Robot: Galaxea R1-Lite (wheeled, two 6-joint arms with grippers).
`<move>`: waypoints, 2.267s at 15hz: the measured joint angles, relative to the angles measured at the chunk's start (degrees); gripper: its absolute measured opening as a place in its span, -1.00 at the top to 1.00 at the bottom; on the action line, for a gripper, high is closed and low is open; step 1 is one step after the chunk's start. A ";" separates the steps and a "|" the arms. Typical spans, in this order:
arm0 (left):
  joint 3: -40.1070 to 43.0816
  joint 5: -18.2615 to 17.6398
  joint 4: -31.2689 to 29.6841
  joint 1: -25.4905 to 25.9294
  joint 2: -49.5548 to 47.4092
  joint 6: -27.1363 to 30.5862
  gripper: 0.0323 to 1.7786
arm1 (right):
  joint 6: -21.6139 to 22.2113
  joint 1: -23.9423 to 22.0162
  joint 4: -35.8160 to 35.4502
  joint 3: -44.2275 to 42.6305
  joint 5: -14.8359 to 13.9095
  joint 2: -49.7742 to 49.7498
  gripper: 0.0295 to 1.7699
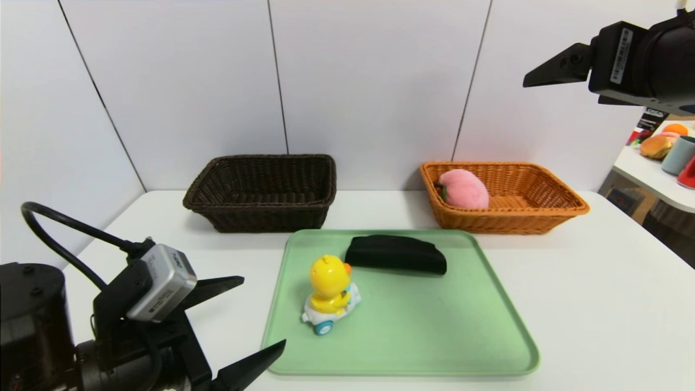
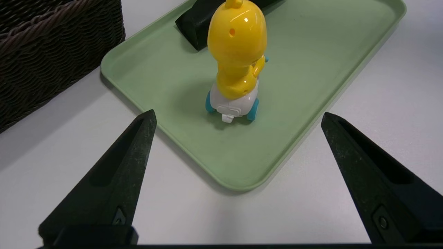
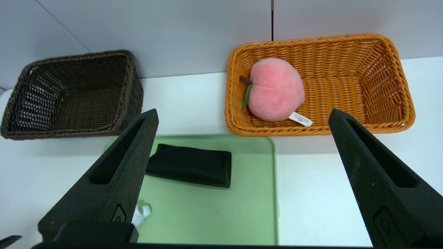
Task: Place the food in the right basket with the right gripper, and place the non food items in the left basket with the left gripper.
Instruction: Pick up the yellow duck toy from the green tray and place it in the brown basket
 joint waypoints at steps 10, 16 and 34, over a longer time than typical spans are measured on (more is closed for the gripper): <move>-2.67 -0.18 -8.41 -3.05 14.79 -0.16 -0.90 | 0.52 0.00 0.17 1.40 0.49 -2.32 -0.91; -6.84 -0.30 -8.22 -3.35 20.30 -0.27 -0.90 | 1.05 0.00 0.24 3.36 1.29 -4.30 -0.91; -13.64 0.17 -8.48 -4.79 30.57 -2.86 -0.90 | 1.46 1.02 0.88 7.41 2.21 -9.14 -0.91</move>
